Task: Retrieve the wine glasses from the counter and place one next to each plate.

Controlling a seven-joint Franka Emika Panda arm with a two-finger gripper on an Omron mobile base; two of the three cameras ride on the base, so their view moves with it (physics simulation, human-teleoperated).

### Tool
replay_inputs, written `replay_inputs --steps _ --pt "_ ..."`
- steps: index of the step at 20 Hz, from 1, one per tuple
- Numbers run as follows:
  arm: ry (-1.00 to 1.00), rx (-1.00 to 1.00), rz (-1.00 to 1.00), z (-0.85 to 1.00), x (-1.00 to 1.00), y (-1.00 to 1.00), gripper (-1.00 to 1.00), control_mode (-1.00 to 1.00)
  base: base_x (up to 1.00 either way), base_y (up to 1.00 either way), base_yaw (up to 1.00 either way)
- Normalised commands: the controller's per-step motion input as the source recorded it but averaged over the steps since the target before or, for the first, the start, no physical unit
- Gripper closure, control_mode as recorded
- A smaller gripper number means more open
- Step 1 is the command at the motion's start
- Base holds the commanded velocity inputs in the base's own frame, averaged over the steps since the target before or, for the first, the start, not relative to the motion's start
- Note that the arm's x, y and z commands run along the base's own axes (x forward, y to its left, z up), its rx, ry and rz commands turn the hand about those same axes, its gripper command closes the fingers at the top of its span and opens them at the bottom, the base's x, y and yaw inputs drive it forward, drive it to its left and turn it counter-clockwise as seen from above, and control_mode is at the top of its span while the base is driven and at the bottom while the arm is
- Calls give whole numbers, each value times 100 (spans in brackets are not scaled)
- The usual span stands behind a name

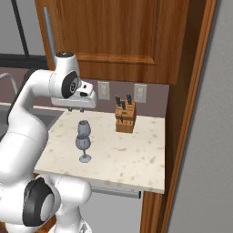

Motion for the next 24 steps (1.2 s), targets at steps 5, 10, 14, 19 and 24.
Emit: replay_inputs --steps 5,10,14,19,24 --pt "-4 -17 0 0 -15 -4 -100 -100 0 0 0" --pt "1 -18 0 -29 -20 -10 -100 -100 0 0 0" --pt "0 -8 -2 -14 -40 0 -100 -100 0 0 0" --pt "-4 3 -18 0 -37 0 -100 -100 0 0 0" --pt "-18 11 -24 0 -13 0 -100 -100 0 0 0"
